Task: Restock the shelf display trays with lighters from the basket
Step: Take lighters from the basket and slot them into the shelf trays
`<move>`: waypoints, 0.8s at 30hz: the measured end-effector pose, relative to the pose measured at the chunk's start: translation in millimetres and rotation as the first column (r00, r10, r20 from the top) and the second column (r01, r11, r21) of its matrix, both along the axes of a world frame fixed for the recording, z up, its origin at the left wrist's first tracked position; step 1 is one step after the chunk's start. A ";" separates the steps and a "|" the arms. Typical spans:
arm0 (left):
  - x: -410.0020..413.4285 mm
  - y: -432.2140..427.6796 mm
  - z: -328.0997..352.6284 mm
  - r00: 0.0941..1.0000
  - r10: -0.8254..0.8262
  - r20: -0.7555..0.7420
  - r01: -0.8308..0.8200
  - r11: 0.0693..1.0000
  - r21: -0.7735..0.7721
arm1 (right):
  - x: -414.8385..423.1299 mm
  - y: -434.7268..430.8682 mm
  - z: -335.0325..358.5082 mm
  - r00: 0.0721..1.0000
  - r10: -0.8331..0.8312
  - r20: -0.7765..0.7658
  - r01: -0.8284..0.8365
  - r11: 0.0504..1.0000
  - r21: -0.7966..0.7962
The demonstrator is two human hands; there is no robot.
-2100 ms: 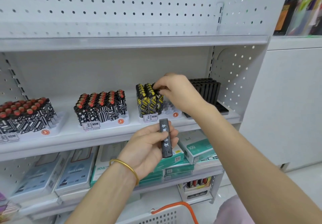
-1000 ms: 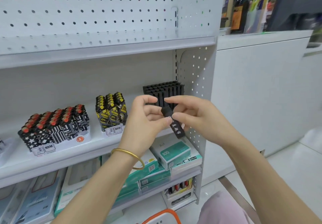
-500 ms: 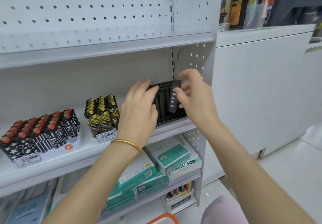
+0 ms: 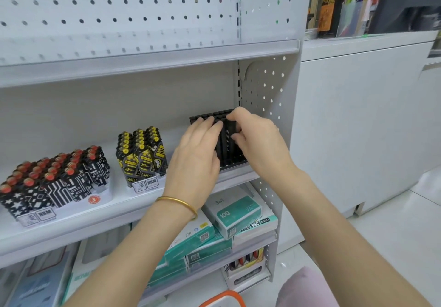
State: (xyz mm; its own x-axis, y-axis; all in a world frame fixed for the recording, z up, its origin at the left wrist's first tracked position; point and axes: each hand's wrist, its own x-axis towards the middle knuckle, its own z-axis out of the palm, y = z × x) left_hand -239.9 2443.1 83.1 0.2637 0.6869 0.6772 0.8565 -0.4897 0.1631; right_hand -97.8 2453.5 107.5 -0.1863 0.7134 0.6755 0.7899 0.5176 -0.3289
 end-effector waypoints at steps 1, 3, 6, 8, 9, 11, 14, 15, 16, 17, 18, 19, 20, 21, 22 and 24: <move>0.3 0.6 -0.6 1.000 0.001 0.000 -0.001 1.000 0.004 | -0.4 0.3 1.2 1.000 -0.024 0.020 0.024 1.000 0.011; 0.0 1.1 -1.8 1.000 0.004 0.006 -0.004 1.000 0.010 | -1.9 1.1 2.2 0.998 -0.038 0.046 0.038 0.999 -0.004; -0.9 1.4 -2.6 1.000 0.006 0.008 -0.006 1.000 0.010 | 1.7 6.7 3.5 0.997 0.016 -0.073 -0.022 0.996 -0.085; -0.6 0.7 -2.6 1.000 0.004 0.003 -0.004 1.000 0.012 | 3.7 10.1 2.9 0.988 0.040 -0.150 -0.056 0.994 -0.099; -0.3 0.5 -2.2 1.000 0.002 0.005 -0.002 1.000 0.015 | 3.3 10.6 2.5 0.984 0.050 -0.169 -0.067 0.993 -0.097; 0.0 0.3 -1.6 1.000 0.003 0.012 -0.003 1.000 0.016 | 0.5 10.0 1.9 0.979 0.065 -0.192 -0.085 0.992 -0.098; 0.9 -0.1 -1.0 1.000 0.006 0.013 -0.006 1.000 0.012 | 0.4 9.2 2.2 0.977 0.071 -0.200 -0.098 0.987 -0.128; 1.1 -0.3 -1.1 1.000 0.009 0.012 -0.009 1.000 0.010 | 1.4 9.2 2.5 0.978 0.074 -0.196 -0.103 0.984 -0.143; 1.3 -0.4 -1.3 1.000 0.011 0.010 -0.011 1.000 0.007 | 1.7 8.9 2.4 0.979 0.077 -0.189 -0.107 0.982 -0.156; 1.1 -0.7 -1.5 1.000 0.013 0.009 -0.013 1.000 0.006 | 1.6 8.2 1.9 0.981 0.074 -0.180 -0.103 0.982 -0.159; 1.0 -0.8 -1.6 1.000 0.013 0.009 -0.013 1.000 0.006 | 1.0 7.6 1.1 0.984 0.060 -0.168 -0.086 0.985 -0.152; 0.7 -0.7 -1.4 1.000 0.013 0.009 -0.013 1.000 0.007 | 0.2 6.9 0.4 0.987 0.038 -0.153 -0.060 0.989 -0.138; 0.5 -0.8 -1.4 1.000 0.012 0.009 -0.012 1.000 0.007 | -0.6 6.3 -0.4 0.991 0.011 -0.133 -0.028 0.992 -0.126; 0.2 -1.1 -1.3 1.000 0.011 0.009 -0.011 1.000 0.005 | -1.0 5.8 -1.1 0.994 -0.017 -0.108 0.004 0.993 -0.118; 0.2 -1.0 -1.2 1.000 0.010 0.009 -0.010 1.000 0.002 | -0.7 5.6 -1.8 0.995 -0.042 -0.086 0.032 0.993 -0.113; -0.3 -0.6 -0.8 1.000 0.010 -0.001 -0.010 1.000 0.000 | 0.8 5.0 -3.0 0.996 -0.062 -0.061 0.056 0.993 -0.103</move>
State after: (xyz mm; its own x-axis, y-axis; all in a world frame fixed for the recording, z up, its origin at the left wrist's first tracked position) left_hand -240.2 2442.4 82.3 0.2572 0.6897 0.6769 0.8615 -0.4810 0.1628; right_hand -97.1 2458.5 104.5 -0.1004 0.7872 0.6084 0.7937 0.4321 -0.4281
